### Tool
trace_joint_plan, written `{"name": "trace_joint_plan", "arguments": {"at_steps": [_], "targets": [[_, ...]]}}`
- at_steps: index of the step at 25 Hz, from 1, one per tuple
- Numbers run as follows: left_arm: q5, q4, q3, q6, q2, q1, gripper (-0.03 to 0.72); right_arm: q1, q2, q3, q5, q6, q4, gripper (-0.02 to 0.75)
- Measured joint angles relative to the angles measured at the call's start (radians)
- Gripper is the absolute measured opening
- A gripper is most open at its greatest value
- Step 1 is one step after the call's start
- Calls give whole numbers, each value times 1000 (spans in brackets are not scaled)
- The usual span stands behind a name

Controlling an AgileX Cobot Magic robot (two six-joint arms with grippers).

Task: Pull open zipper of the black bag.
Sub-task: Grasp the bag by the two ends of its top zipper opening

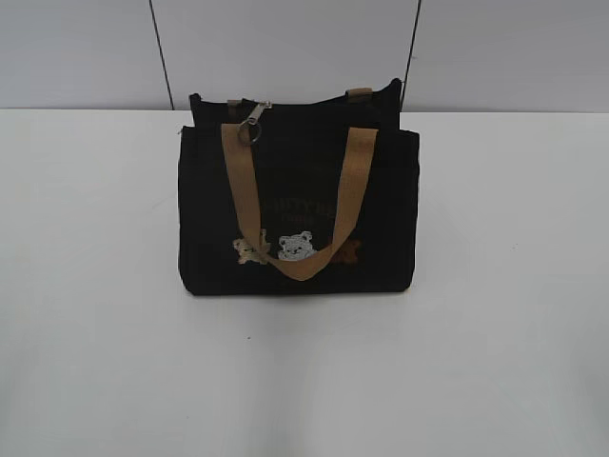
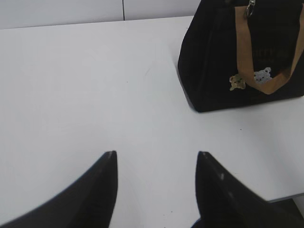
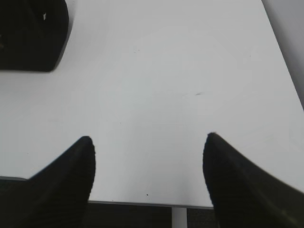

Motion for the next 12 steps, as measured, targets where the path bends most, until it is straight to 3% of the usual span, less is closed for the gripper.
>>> {"name": "trace_joint_plan", "arguments": {"at_steps": [12], "targets": [[0,-9,0,0,0,0,396,0,0,0,0,0,0,537]]}}
